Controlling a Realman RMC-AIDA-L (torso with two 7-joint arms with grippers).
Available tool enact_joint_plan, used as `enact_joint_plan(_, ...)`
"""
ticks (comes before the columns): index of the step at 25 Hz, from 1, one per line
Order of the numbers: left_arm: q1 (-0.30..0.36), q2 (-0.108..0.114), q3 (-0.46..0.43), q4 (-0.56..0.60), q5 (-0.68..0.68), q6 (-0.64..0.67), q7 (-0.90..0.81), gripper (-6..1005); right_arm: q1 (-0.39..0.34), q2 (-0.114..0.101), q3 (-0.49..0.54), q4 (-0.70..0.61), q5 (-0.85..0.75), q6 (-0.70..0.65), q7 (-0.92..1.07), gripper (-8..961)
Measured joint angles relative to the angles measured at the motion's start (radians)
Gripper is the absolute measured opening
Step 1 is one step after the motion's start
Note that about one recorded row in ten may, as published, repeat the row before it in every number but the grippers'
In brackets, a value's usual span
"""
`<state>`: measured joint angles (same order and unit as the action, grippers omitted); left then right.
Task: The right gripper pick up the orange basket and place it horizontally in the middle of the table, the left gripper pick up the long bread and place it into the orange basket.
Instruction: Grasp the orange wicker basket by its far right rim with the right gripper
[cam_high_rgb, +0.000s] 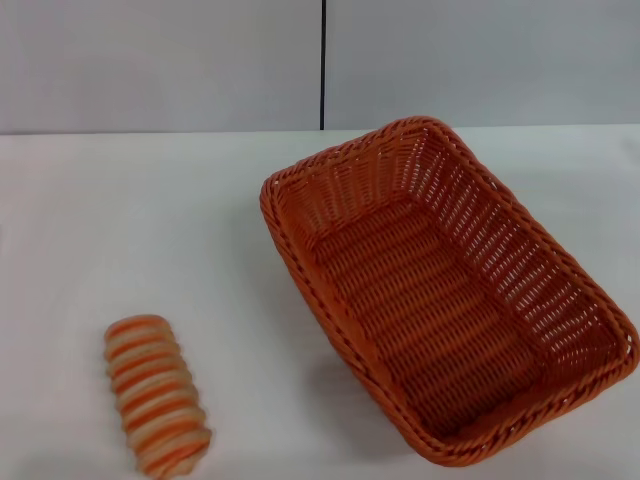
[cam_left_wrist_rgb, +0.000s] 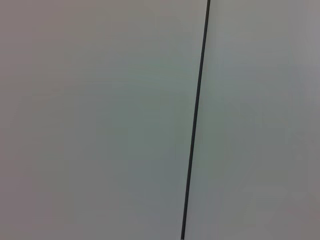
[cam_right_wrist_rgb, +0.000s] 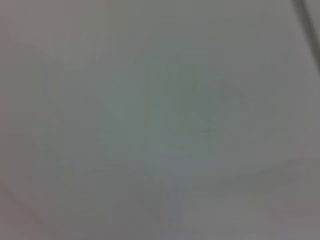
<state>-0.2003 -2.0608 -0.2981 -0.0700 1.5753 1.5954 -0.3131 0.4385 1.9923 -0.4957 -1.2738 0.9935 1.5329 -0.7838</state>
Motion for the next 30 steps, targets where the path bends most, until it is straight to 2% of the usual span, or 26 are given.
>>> enact_joint_plan(1, 0.0, 0.0, 0.0, 0.0, 0.0, 0.0, 0.0, 654, 0.0, 0.0, 0.0, 0.0, 0.0, 0.0, 0.0, 701)
enact_joint_plan(2, 0.0, 0.0, 0.0, 0.003, 0.0, -0.002, 0.0, 654, 0.023, -0.023, -0.029, 0.014, -0.024, 0.022, 0.039, 701)
enact_joint_plan(3, 0.0, 0.0, -0.001, 0.004, 0.0, -0.005, 0.0, 654, 0.054, -0.055, -0.063, 0.041, -0.047, 0.049, 0.081, 701)
enact_joint_plan(4, -0.001, 0.0, -0.001, 0.008, 0.0, -0.009, 0.0, 654, 0.076, -0.078, -0.085, 0.076, -0.056, 0.07, 0.102, 701)
enact_joint_plan(5, -0.004, 0.0, -0.001, 0.014, 0.0, -0.015, 0.0, 654, 0.14, -0.139, -0.138, 0.198, -0.067, 0.111, 0.139, 701)
enact_joint_plan(6, -0.004, 0.0, -0.001, 0.014, 0.0, -0.015, 0.0, 654, 0.14, -0.139, -0.138, 0.198, -0.067, 0.111, 0.139, 701)
enact_joint_plan(7, -0.006, 0.0, -0.001, 0.018, 0.0, -0.018, 0.001, 654, 0.206, -0.188, -0.174, 0.34, -0.077, 0.13, 0.155, 701)
enact_joint_plan(8, -0.007, 0.0, -0.001, 0.019, 0.0, -0.022, 0.001, 654, 0.206, -0.188, -0.174, 0.34, -0.077, 0.13, 0.155, 701)
enact_joint_plan(10, -0.009, -0.001, -0.001, 0.02, 0.0, -0.028, 0.006, 654, 0.291, -0.227, -0.212, 0.485, -0.117, 0.131, 0.168, 701)
enact_joint_plan(11, -0.009, -0.001, -0.001, 0.02, 0.0, -0.028, 0.006, 654, 0.291, -0.227, -0.212, 0.485, -0.117, 0.131, 0.168, 701)
enact_joint_plan(12, -0.009, -0.001, -0.001, 0.02, 0.0, -0.029, 0.007, 654, 0.338, -0.226, -0.22, 0.512, -0.182, 0.131, 0.179, 701)
enact_joint_plan(13, -0.009, -0.001, -0.001, 0.019, 0.0, -0.03, 0.007, 654, 0.338, -0.226, -0.22, 0.512, -0.182, 0.131, 0.179, 701)
enact_joint_plan(15, -0.01, -0.001, -0.001, 0.019, 0.002, -0.029, 0.007, 654, 0.406, -0.207, -0.227, 0.541, -0.28, 0.143, 0.194, 701)
enact_joint_plan(17, -0.01, -0.001, -0.001, 0.019, 0.003, -0.029, 0.008, 654, 0.42, -0.204, -0.231, 0.554, -0.294, 0.144, 0.196, 701)
enact_joint_plan(19, -0.008, -0.002, -0.001, 0.019, 0.003, -0.03, 0.009, 654, 0.451, -0.194, -0.249, 0.593, -0.313, 0.146, 0.199, 701)
enact_joint_plan(20, -0.003, -0.002, -0.001, 0.019, 0.003, -0.03, 0.009, 654, 0.469, -0.181, -0.264, 0.621, -0.316, 0.142, 0.2, 701)
enact_joint_plan(21, -0.003, -0.002, -0.001, 0.019, 0.003, -0.03, 0.009, 654, 0.469, -0.181, -0.264, 0.621, -0.316, 0.142, 0.2, 700)
enact_joint_plan(24, 0.009, -0.002, -0.001, 0.019, 0.001, -0.031, 0.009, 654, 0.486, -0.144, -0.275, 0.642, -0.317, 0.136, 0.201, 700)
enact_joint_plan(25, 0.015, -0.002, -0.001, 0.019, 0.001, -0.033, 0.009, 654, 0.489, -0.12, -0.276, 0.647, -0.318, 0.127, 0.207, 700)
enact_joint_plan(26, 0.015, -0.002, -0.001, 0.019, 0.001, -0.033, 0.009, 654, 0.489, -0.12, -0.276, 0.647, -0.318, 0.127, 0.207, 700)
enact_joint_plan(27, 0.019, -0.002, -0.002, 0.019, 0.001, -0.034, 0.009, 654, 0.49, -0.109, -0.277, 0.649, -0.318, 0.122, 0.212, 700)
enact_joint_plan(30, 0.027, -0.002, -0.005, 0.019, 0.001, -0.034, 0.007, 654, 0.492, -0.093, -0.308, 0.653, -0.319, 0.114, 0.235, 700)
